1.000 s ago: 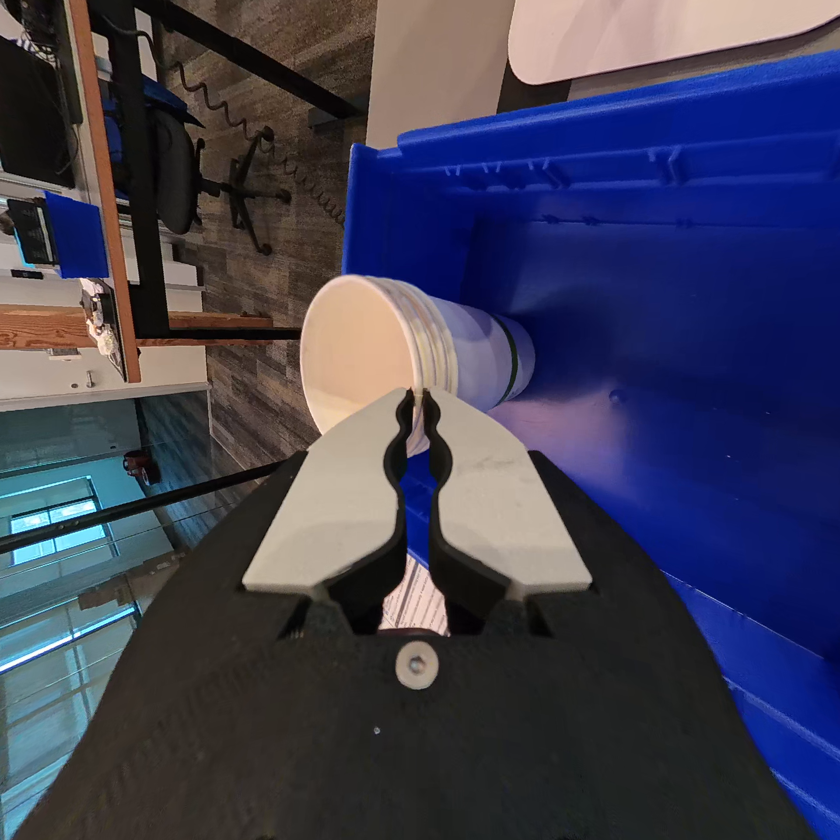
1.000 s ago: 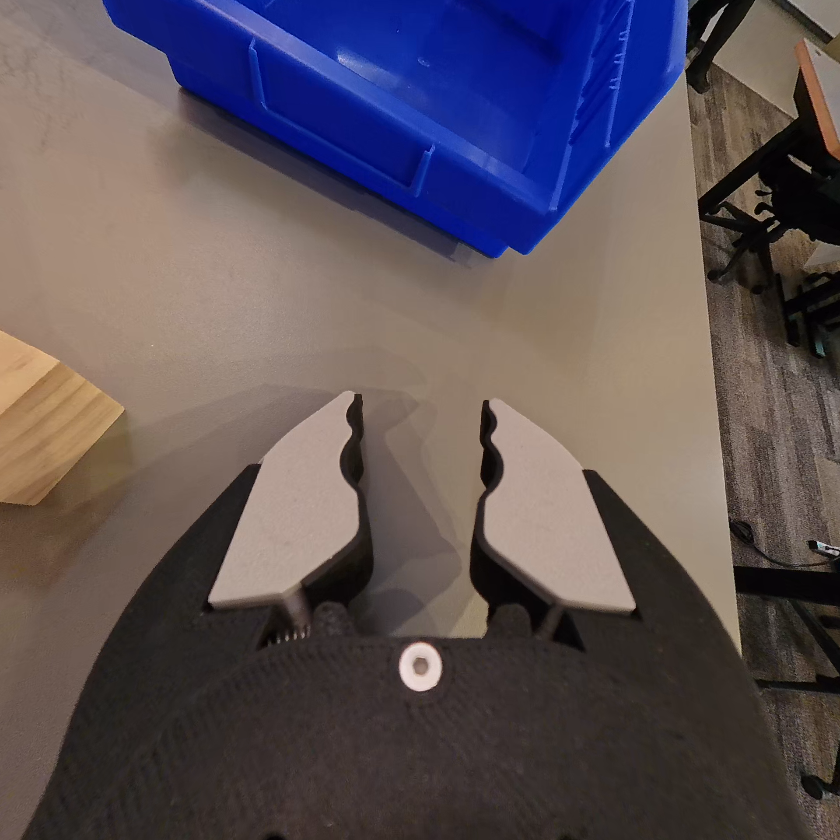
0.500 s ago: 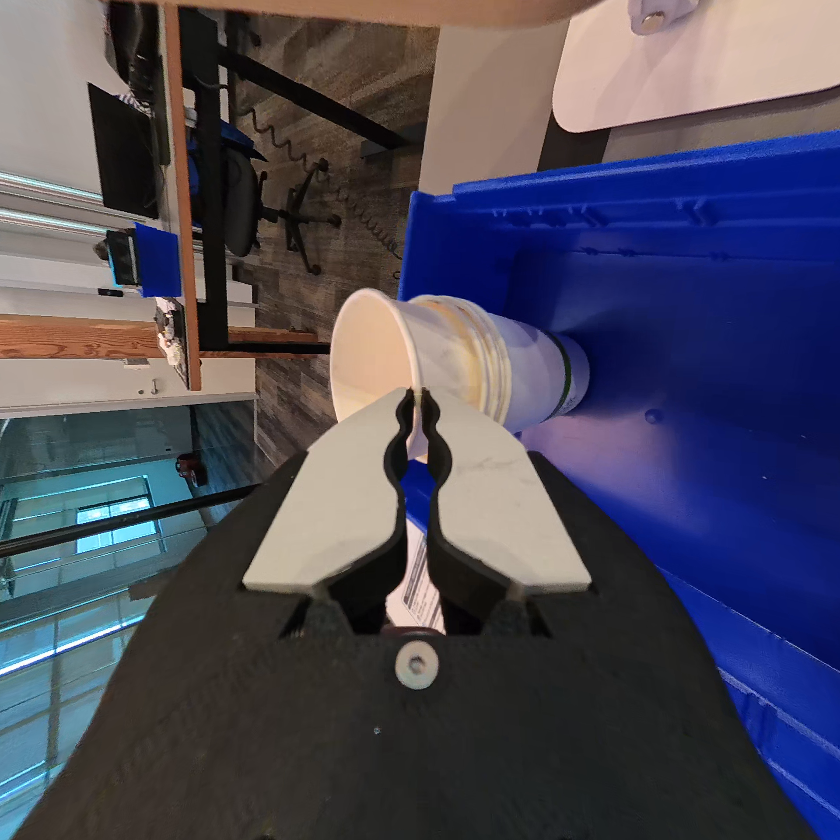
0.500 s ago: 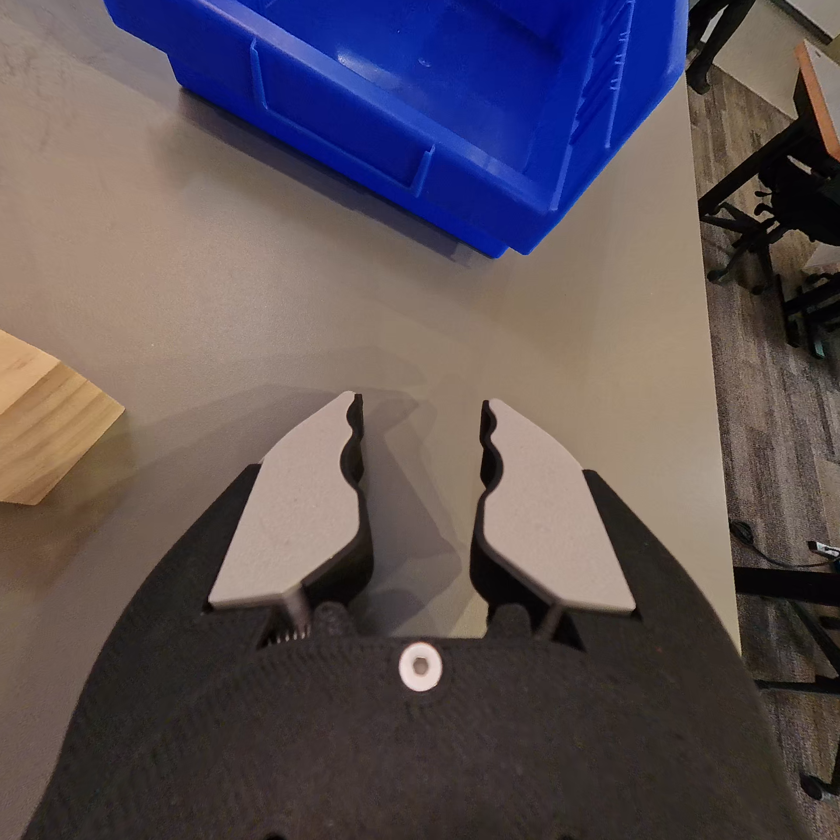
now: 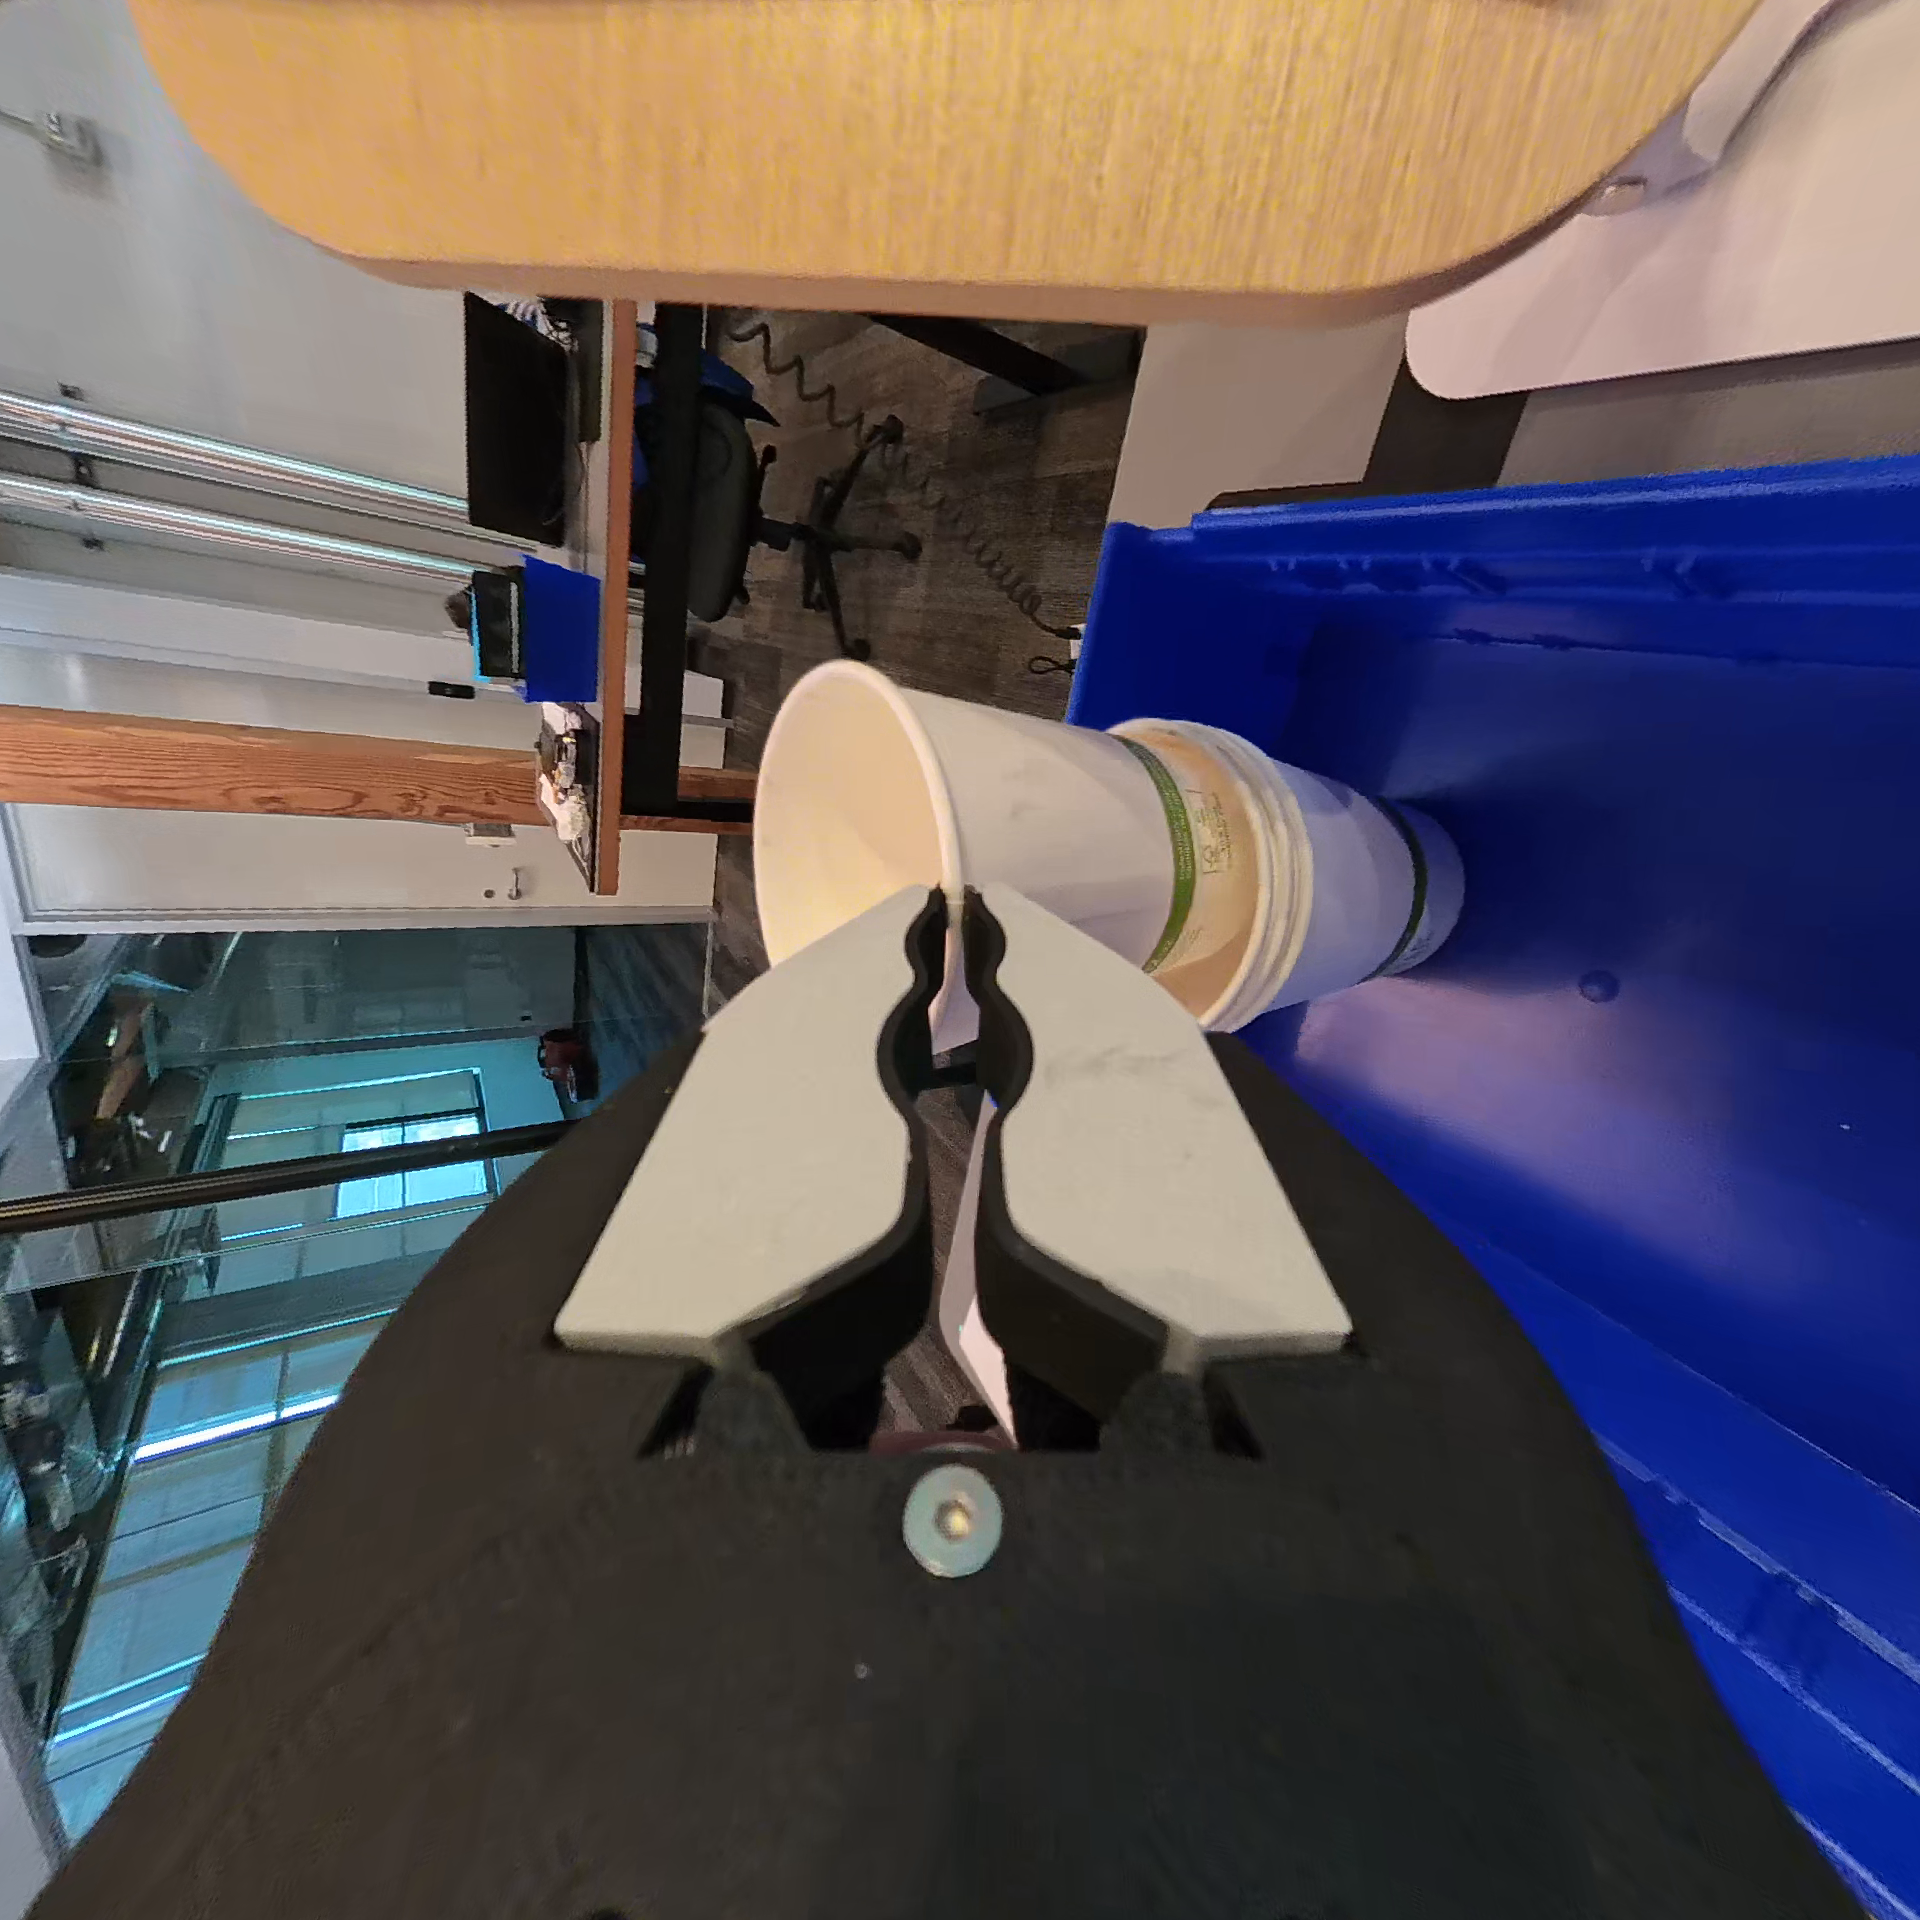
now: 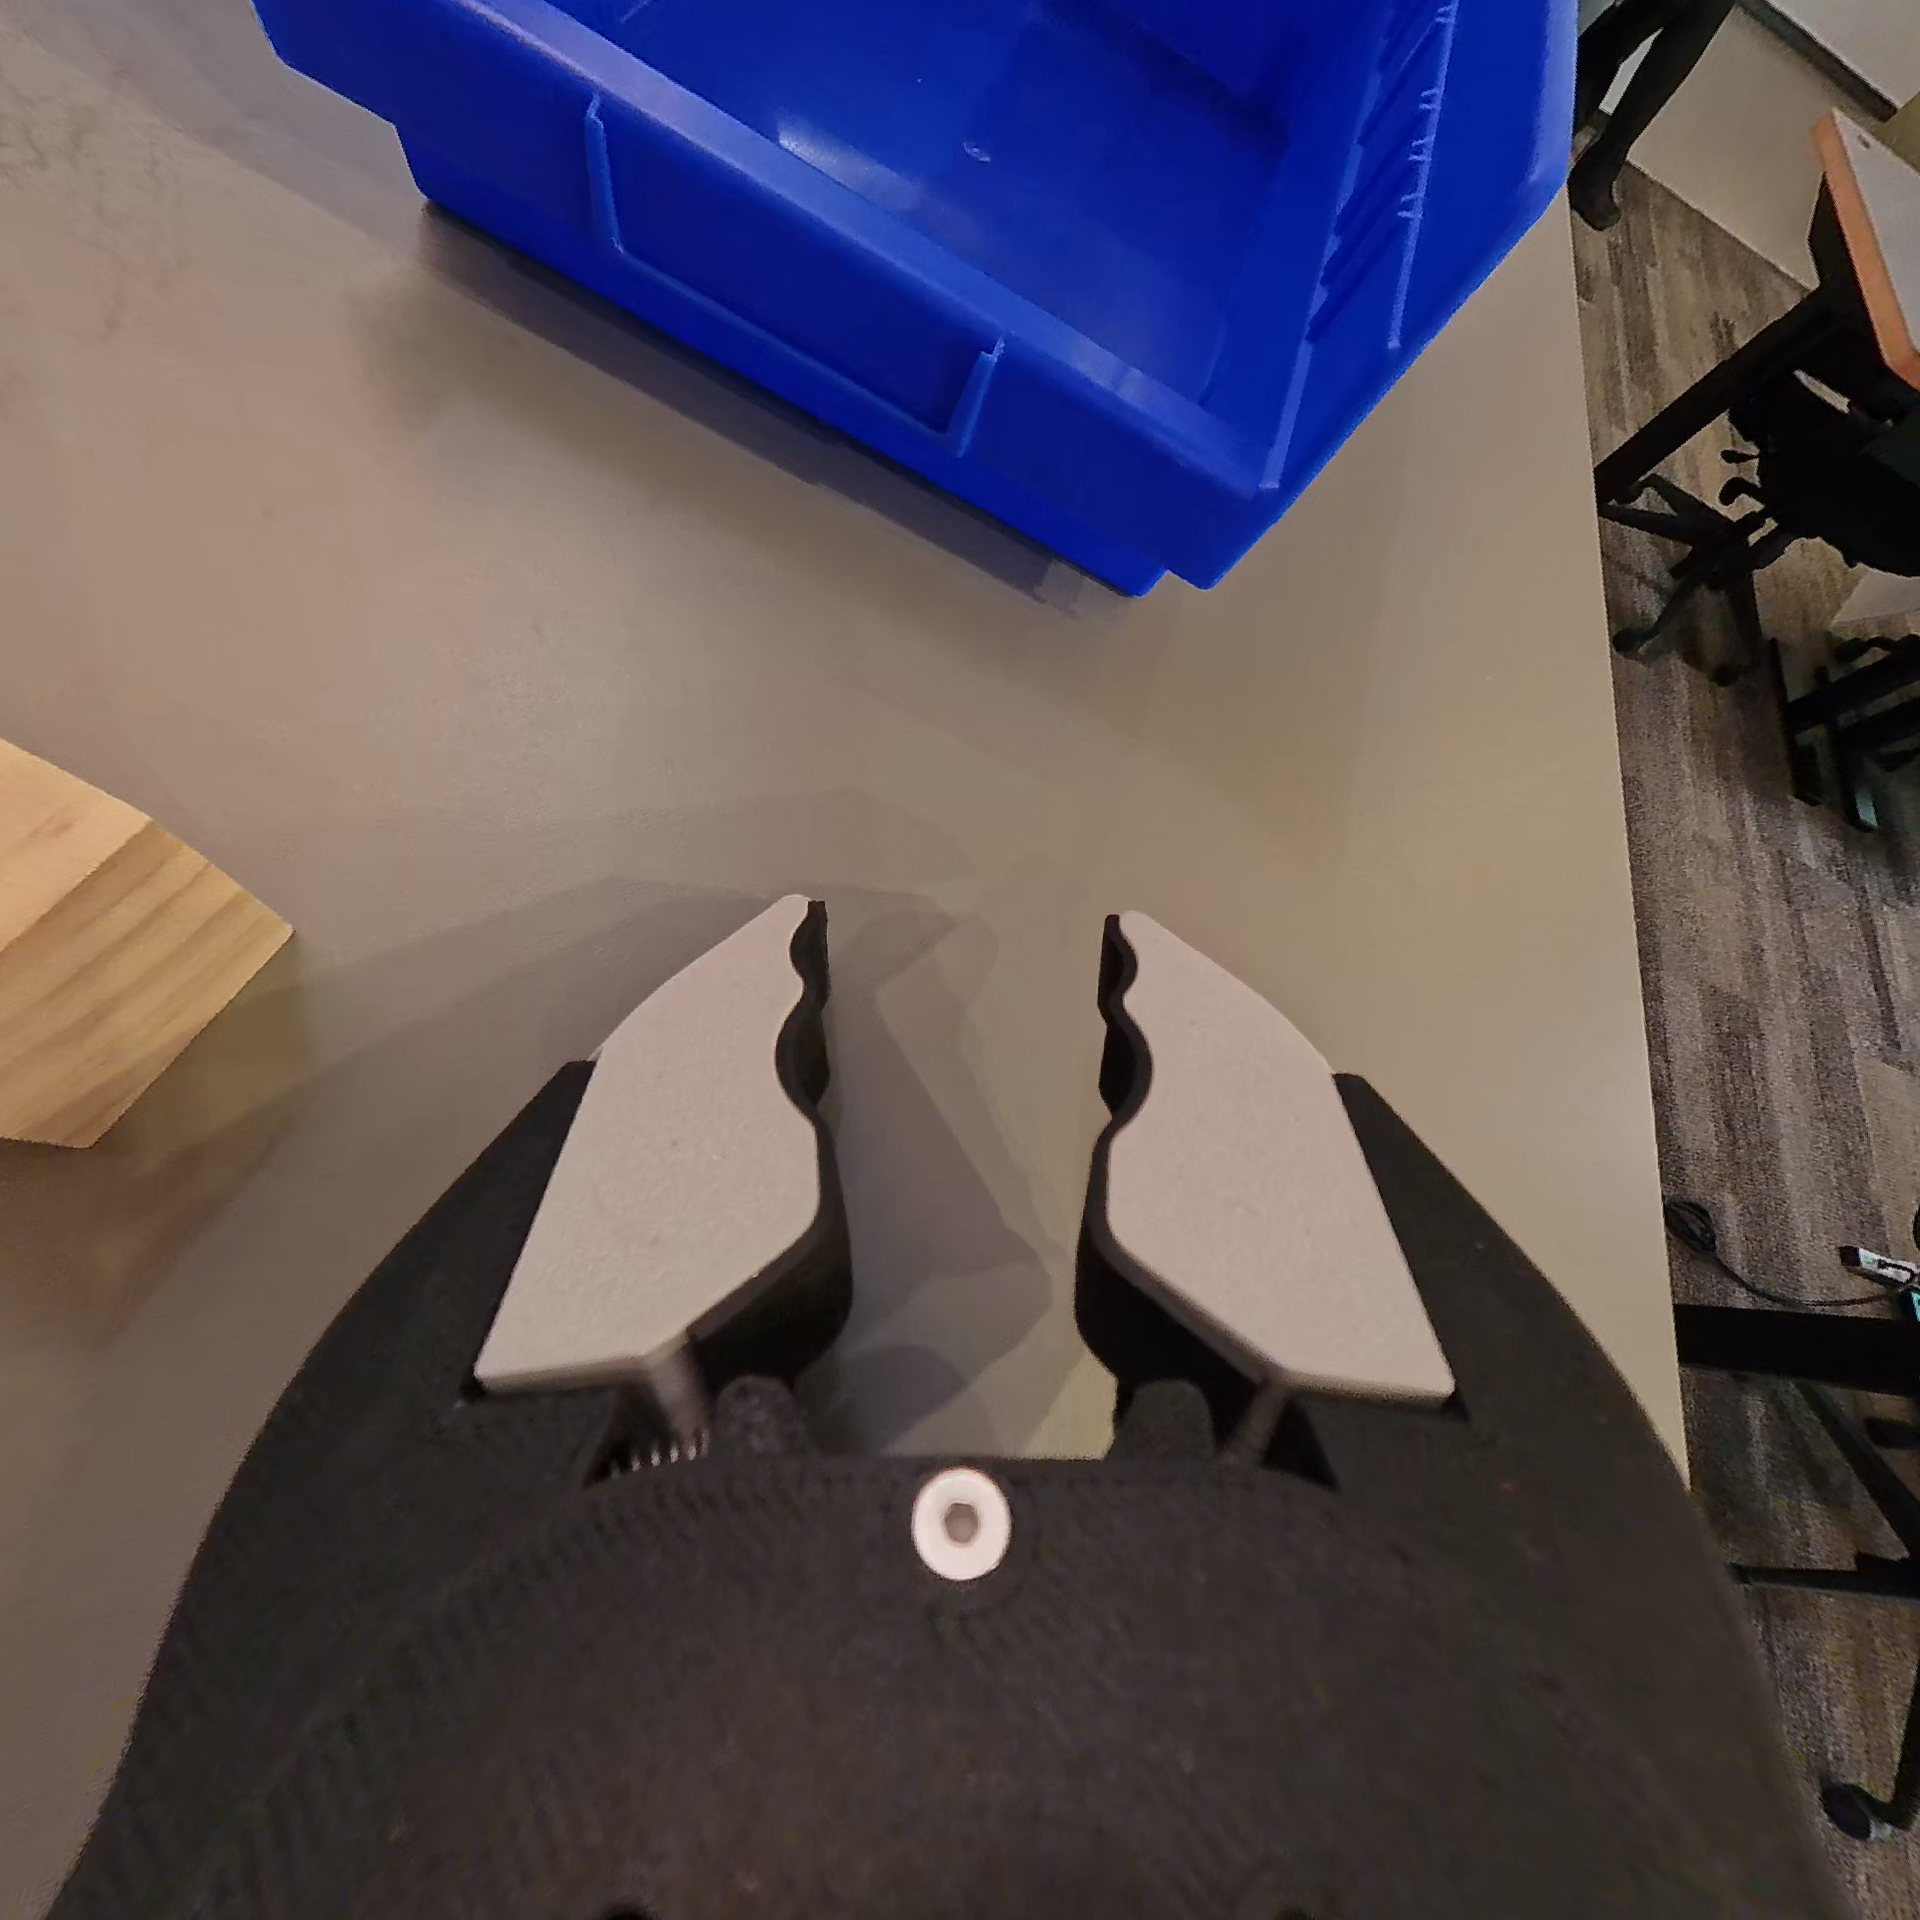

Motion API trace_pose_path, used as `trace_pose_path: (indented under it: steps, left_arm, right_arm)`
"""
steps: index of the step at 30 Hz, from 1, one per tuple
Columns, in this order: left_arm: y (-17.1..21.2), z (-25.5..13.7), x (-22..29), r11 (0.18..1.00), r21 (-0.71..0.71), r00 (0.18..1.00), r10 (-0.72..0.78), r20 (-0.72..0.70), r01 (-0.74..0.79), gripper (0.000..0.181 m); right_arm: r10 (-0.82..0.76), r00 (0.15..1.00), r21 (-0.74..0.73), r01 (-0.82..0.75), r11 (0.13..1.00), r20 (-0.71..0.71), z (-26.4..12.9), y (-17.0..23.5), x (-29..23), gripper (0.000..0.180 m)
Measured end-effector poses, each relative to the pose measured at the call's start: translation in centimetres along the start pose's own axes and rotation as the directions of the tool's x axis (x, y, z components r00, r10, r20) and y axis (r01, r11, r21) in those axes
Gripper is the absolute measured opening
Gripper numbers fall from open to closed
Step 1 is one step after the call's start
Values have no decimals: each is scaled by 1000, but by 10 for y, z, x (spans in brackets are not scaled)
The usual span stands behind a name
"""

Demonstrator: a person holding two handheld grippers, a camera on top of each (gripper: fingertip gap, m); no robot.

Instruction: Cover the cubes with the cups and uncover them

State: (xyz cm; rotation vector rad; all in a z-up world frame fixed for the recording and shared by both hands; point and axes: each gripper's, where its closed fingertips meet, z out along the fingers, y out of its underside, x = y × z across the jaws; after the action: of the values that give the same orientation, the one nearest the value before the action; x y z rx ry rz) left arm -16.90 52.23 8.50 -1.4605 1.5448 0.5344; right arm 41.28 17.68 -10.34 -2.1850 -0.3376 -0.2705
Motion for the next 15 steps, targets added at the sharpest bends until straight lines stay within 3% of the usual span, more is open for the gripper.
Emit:
trace_pose_path:
  steps: [15]
  left_arm:
    - [-20,-40,-22,999,30,994,-29,103,26,3]
  right_arm:
    - [-13,1000,14,13,1000,-2,-1,-2,0,53]
